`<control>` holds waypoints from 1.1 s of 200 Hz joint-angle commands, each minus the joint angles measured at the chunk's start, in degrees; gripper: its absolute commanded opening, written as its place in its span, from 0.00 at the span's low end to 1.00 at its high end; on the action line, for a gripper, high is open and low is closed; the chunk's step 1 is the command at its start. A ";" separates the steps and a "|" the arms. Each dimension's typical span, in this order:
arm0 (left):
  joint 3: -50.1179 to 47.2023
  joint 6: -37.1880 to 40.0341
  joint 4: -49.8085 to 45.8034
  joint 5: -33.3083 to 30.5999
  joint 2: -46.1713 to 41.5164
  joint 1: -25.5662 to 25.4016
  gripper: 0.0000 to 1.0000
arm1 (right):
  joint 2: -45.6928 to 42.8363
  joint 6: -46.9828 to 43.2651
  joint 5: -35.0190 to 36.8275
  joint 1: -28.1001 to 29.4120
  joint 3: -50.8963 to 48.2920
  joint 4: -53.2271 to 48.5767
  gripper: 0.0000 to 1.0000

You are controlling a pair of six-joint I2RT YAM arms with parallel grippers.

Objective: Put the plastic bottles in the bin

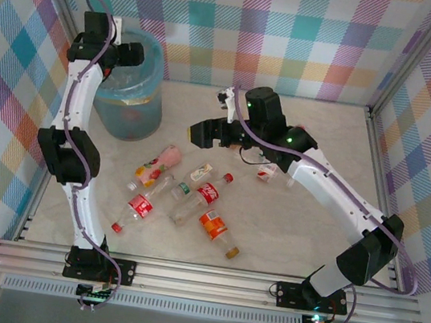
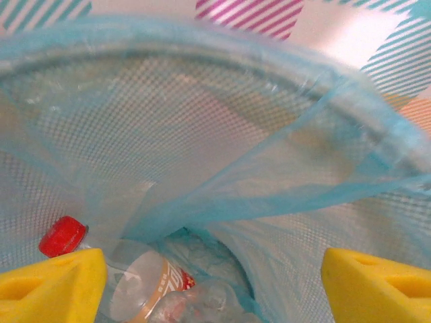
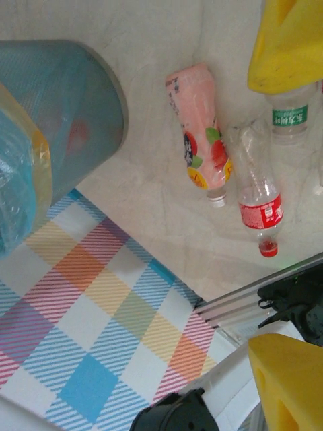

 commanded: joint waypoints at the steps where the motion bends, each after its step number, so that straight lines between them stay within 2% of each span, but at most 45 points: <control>1: 2.77 -2.58 -0.29 2.69 -6.71 0.13 0.83 | -0.65 -4.25 3.59 0.39 3.49 -5.30 0.92; 40: 1.86 -2.00 -2.73 1.49 -13.95 -4.47 0.83 | -3.27 -10.37 11.59 0.11 4.22 -12.85 0.93; 75: -6.48 -1.37 -1.40 -0.11 -22.57 -11.11 0.82 | -5.14 -13.57 19.52 -1.66 1.90 -20.29 0.93; 107: -15.29 0.27 -0.31 -2.31 -30.00 -18.85 0.82 | -6.63 -15.37 18.68 -3.74 -2.66 -23.95 0.92; 134: -24.42 0.35 1.70 -0.73 -35.70 -25.07 0.81 | -6.34 -15.67 16.70 -3.74 -6.92 -25.28 0.92; 163: -32.47 1.17 1.79 0.25 -39.64 -30.89 0.81 | -6.20 -12.14 8.41 -3.74 -13.95 -22.63 0.89; 194: -41.08 -1.91 3.19 -0.19 -43.01 -33.92 0.81 | -3.53 2.27 6.89 -3.74 -19.89 -16.07 0.85; 220: -47.45 -3.97 5.27 -1.03 -45.49 -34.67 0.81 | -1.81 12.83 5.86 -3.65 -25.50 -6.08 0.81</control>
